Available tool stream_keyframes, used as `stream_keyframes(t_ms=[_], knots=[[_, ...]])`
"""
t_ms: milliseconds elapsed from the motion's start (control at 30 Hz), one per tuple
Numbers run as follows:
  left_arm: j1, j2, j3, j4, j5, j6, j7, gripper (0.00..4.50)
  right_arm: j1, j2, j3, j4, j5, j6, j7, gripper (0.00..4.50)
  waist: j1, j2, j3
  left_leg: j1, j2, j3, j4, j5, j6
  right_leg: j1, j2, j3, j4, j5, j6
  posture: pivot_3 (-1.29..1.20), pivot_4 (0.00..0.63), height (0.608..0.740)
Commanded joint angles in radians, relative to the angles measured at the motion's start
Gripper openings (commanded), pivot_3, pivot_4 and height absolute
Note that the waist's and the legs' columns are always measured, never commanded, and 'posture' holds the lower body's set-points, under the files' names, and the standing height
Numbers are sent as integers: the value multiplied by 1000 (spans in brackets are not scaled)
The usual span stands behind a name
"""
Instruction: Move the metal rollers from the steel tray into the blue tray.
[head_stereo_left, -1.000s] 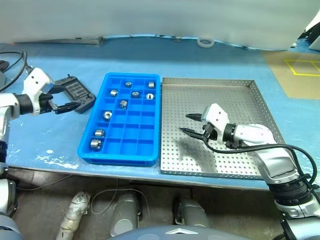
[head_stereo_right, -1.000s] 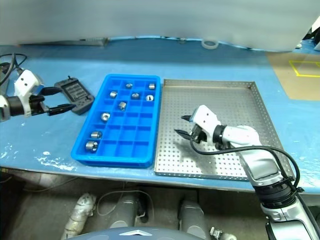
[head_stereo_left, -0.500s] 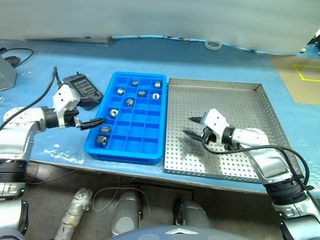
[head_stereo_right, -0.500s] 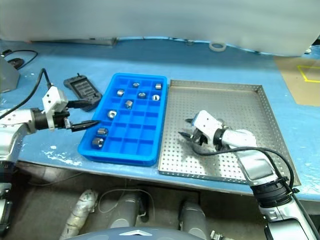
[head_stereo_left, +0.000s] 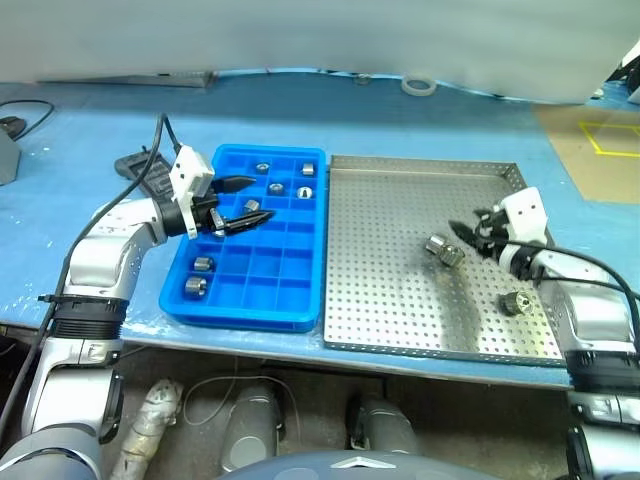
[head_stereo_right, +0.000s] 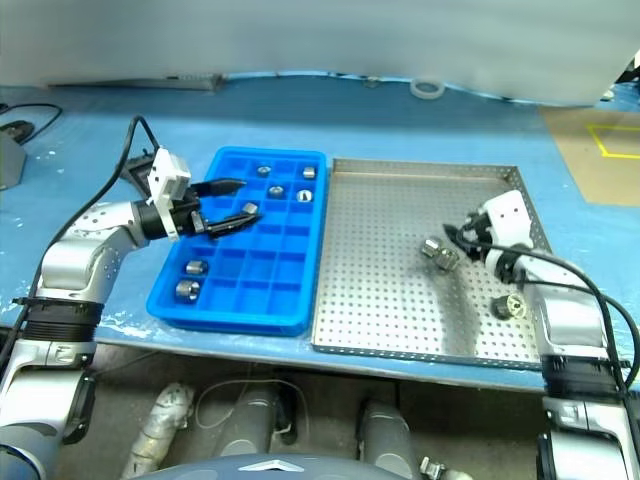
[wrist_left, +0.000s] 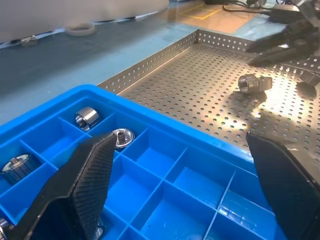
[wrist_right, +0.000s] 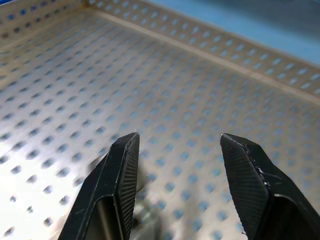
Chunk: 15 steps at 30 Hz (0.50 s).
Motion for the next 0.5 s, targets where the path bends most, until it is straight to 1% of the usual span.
stream_keyframes(t_ms=[33, 100, 133, 267, 367, 500], knots=[[-31, -1, 4, 15, 0, -17, -13, 4363, 23, -26, -49, -69, 52, 34, 29, 2688, -4, 0, 0, 0, 0, 0, 0, 0, 0, 0, 0, 0, 0, 0, 0, -135, 150, 740], [-36, -5, 2, 26, 0, -16, -15, 4363, 45, -31, -54, -82, 76, 50, 51, 2688, -6, 0, 0, 1, 0, 0, 1, 0, -1, 1, 0, 0, 0, 0, 0, -135, 150, 740], [-37, -7, 1, 29, -1, -13, -17, 4363, 60, -33, -54, -89, 85, 53, 63, 2688, -6, 0, 0, 1, 0, 0, 2, -1, -4, 1, 0, 0, 0, 0, 0, -135, 150, 740], [-50, -20, -3, 55, 6, -18, -16, 4363, 83, -30, -20, -8, 8, -29, 33, 2688, -7, 0, 0, 3, 0, 0, 3, -1, -4, 4, 0, 0, -1, 0, 0, -152, 150, 740], [-56, -30, -6, 63, 10, -21, -15, 4363, 82, -13, -11, 45, -12, -72, 20, 2688, -11, 0, 0, 3, 0, 0, 3, -2, -4, 4, 0, 0, -1, 0, 0, -157, 150, 740], [-63, -40, -5, 58, 8, -12, -13, 4363, 89, 3, 5, 56, -22, -94, 21, 2688, -22, 0, 0, 1, 0, 0, 2, -2, -3, 2, 0, 0, -1, 0, 0, -155, 150, 740]])
